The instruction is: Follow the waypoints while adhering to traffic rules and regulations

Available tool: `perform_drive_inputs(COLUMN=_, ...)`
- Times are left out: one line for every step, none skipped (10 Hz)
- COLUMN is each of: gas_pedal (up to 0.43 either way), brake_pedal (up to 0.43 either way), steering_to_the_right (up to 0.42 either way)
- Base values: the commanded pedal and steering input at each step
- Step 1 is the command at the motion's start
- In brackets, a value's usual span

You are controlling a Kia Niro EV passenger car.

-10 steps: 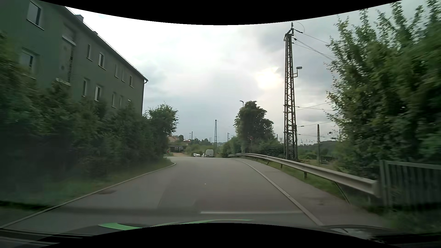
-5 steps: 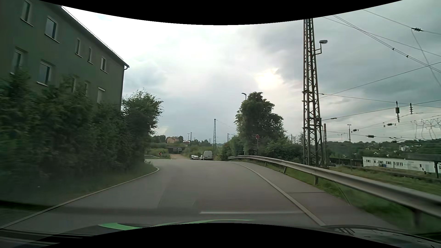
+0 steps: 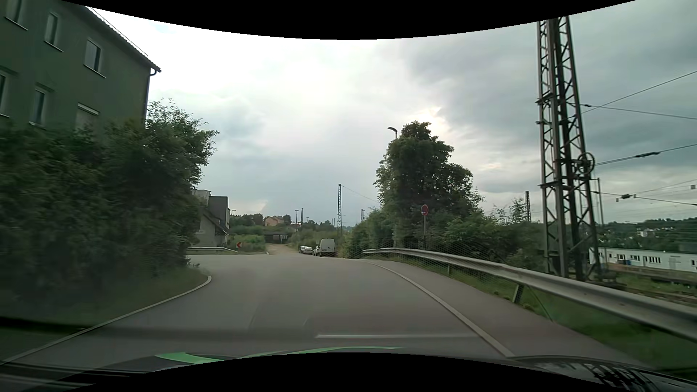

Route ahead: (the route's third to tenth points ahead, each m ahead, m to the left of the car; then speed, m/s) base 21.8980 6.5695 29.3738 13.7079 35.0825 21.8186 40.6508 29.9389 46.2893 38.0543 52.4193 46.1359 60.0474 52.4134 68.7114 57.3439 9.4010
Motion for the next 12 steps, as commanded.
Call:
perform_drive_inputs(gas_pedal=0.000, brake_pedal=0.000, steering_to_the_right=-0.019)
perform_drive_inputs(gas_pedal=0.000, brake_pedal=0.000, steering_to_the_right=-0.024)
perform_drive_inputs(gas_pedal=0.000, brake_pedal=0.000, steering_to_the_right=-0.030)
perform_drive_inputs(gas_pedal=0.000, brake_pedal=0.000, steering_to_the_right=-0.038)
perform_drive_inputs(gas_pedal=0.000, brake_pedal=0.000, steering_to_the_right=-0.050)
perform_drive_inputs(gas_pedal=0.000, brake_pedal=0.000, steering_to_the_right=-0.064)
perform_drive_inputs(gas_pedal=0.000, brake_pedal=0.000, steering_to_the_right=-0.080)
perform_drive_inputs(gas_pedal=0.000, brake_pedal=0.000, steering_to_the_right=-0.091)
perform_drive_inputs(gas_pedal=0.000, brake_pedal=0.000, steering_to_the_right=-0.106)
perform_drive_inputs(gas_pedal=0.000, brake_pedal=0.000, steering_to_the_right=-0.121)
perform_drive_inputs(gas_pedal=0.000, brake_pedal=0.000, steering_to_the_right=-0.132)
perform_drive_inputs(gas_pedal=0.039, brake_pedal=0.000, steering_to_the_right=-0.143)
